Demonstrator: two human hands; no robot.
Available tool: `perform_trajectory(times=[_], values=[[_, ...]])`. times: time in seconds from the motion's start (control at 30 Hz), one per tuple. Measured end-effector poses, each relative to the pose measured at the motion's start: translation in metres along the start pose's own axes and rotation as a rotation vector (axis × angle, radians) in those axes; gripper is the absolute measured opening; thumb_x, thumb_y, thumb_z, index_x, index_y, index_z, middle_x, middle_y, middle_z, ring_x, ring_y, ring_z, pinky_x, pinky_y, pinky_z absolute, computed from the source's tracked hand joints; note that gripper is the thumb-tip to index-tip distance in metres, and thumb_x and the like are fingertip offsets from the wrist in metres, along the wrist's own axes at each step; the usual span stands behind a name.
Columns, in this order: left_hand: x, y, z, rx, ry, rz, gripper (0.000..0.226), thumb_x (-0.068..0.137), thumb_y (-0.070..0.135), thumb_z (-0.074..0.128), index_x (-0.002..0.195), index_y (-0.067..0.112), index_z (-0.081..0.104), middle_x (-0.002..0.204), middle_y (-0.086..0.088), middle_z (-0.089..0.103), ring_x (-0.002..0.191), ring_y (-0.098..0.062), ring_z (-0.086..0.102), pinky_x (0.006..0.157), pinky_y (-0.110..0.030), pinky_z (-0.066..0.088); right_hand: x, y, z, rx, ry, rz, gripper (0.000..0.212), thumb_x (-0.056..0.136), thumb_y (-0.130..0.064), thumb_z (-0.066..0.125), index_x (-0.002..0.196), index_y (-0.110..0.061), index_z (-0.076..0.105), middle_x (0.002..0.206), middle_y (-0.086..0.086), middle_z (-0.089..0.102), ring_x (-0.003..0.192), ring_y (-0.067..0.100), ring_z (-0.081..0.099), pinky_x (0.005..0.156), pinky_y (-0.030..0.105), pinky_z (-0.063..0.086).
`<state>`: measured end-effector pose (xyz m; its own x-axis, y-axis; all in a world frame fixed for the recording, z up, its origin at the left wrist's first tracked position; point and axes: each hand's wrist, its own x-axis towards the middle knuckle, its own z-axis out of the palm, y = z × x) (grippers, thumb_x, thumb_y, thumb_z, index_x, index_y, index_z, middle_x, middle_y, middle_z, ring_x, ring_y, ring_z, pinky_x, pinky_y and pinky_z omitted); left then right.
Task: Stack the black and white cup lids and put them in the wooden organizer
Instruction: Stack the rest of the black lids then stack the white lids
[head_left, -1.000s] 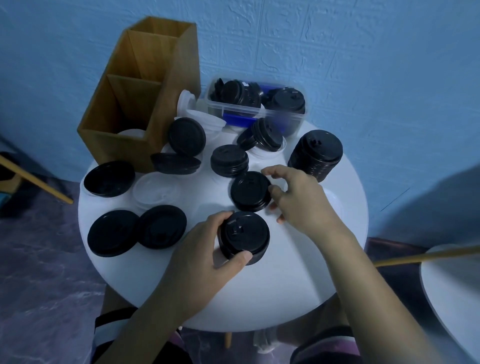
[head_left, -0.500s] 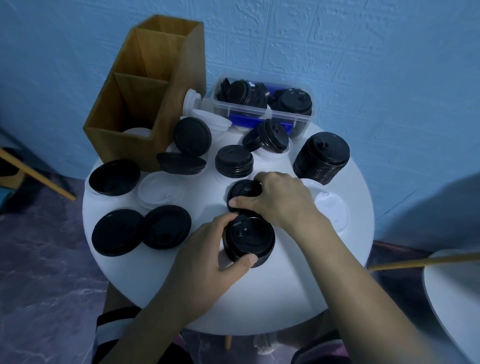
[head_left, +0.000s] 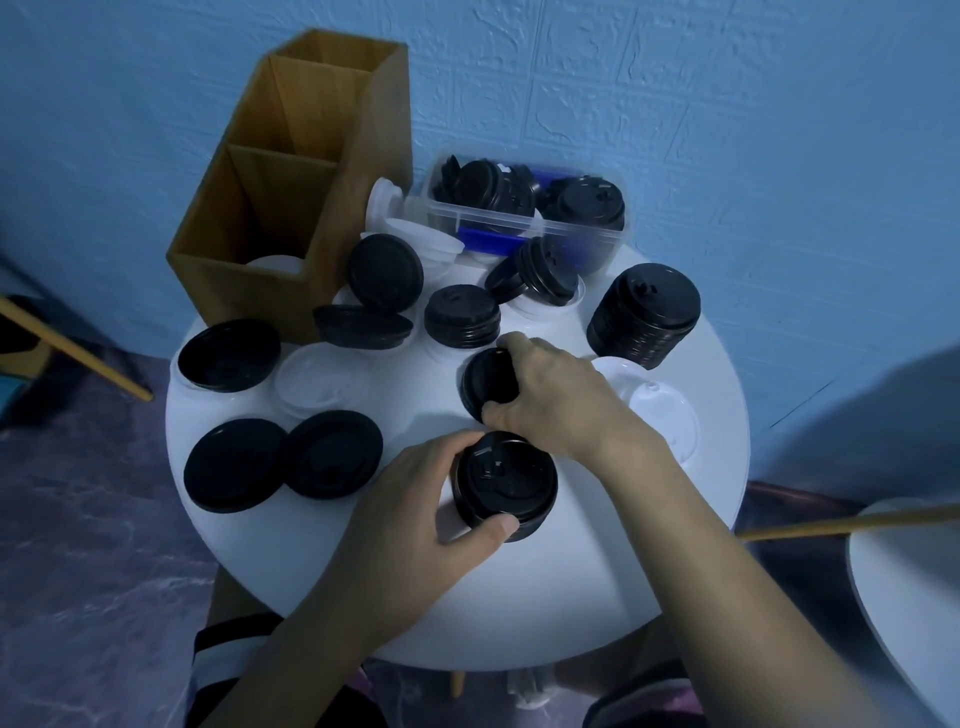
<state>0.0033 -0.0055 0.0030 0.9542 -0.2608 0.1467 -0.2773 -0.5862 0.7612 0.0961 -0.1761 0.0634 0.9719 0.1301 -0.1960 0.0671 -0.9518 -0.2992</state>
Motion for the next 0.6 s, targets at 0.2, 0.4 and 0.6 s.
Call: perform_trajectory(times=[0.2,0.4,0.6], values=[[0.000,0.002,-0.001,-0.001,-0.002,0.003,0.058,0.078,0.042,0.081,0.127,0.046,0.050,0.122,0.040,0.048,0.117,0.012,0.046,0.089,0.000,0.031,0.001,0.004,-0.001,0.099,0.004,-0.023,0.090,0.085,-0.048,0.074,0.157,-0.022,0.027,0.149,0.004,0.042,0.132,0.030,0.048,0.104,0.036,0.042],[-0.001,0.000,0.000,-0.009,-0.008,-0.005,0.059,0.078,0.044,0.080,0.128,0.047,0.049,0.120,0.040,0.048,0.117,0.009,0.047,0.089,0.000,0.031,-0.004,0.006,-0.006,0.332,0.030,-0.003,0.081,0.080,-0.037,0.082,0.147,-0.016,0.042,0.138,0.002,0.053,0.127,0.023,0.052,0.105,0.034,0.042],[0.002,0.002,-0.001,-0.030,0.007,0.038,0.060,0.077,0.047,0.075,0.131,0.045,0.048,0.129,0.036,0.050,0.124,0.010,0.047,0.095,-0.001,0.031,-0.014,0.020,-0.007,0.675,0.028,-0.063,0.046,0.079,-0.028,0.086,0.116,-0.025,0.058,0.106,-0.004,0.069,0.100,0.017,0.067,0.097,0.042,0.054]])
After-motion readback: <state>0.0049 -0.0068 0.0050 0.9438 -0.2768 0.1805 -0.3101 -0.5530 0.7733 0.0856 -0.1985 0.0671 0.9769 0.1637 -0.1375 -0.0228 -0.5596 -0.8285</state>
